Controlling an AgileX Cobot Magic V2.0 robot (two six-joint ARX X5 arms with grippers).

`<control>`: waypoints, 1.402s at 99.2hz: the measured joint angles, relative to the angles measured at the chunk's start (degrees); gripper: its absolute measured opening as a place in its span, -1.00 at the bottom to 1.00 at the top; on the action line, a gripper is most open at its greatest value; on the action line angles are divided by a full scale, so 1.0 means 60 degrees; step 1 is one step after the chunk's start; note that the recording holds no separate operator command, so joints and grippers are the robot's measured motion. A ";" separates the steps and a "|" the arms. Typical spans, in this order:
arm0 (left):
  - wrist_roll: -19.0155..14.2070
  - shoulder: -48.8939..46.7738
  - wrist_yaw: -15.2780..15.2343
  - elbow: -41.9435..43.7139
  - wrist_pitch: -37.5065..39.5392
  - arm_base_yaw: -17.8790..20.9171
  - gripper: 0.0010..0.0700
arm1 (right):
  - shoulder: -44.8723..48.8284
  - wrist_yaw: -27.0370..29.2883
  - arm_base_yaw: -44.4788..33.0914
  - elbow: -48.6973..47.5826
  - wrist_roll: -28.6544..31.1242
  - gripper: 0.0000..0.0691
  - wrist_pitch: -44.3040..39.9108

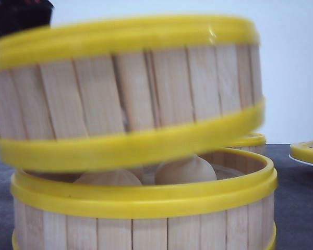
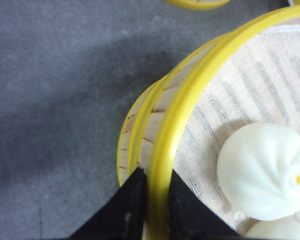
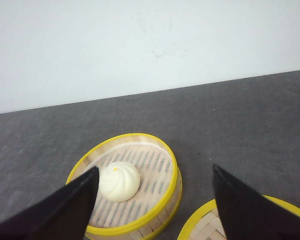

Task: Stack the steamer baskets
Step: 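Lift the basket with the left gripper and lower it onto the front basket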

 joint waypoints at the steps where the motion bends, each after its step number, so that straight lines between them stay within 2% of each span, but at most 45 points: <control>1: -0.0004 0.0029 -0.0036 0.0000 0.0015 -0.0011 -0.94 | 0.0000 0.0000 0.0000 0.0000 0.0000 0.29 -0.0007; 8: -0.0011 0.0193 -0.0219 0.0000 0.0066 -0.0051 -0.94 | 0.0000 0.0000 0.0000 0.0000 -0.0004 0.29 -0.0040; 59: -0.0007 0.1089 -0.0193 0.0000 0.0583 -0.0317 -0.94 | 0.0000 0.0000 0.0000 0.0000 -0.0113 0.29 -0.0066; 139: -0.0044 0.1246 -0.0091 0.0000 0.1468 -0.0382 -0.94 | 0.0000 0.0000 0.0000 0.0000 -0.0113 0.29 -0.0339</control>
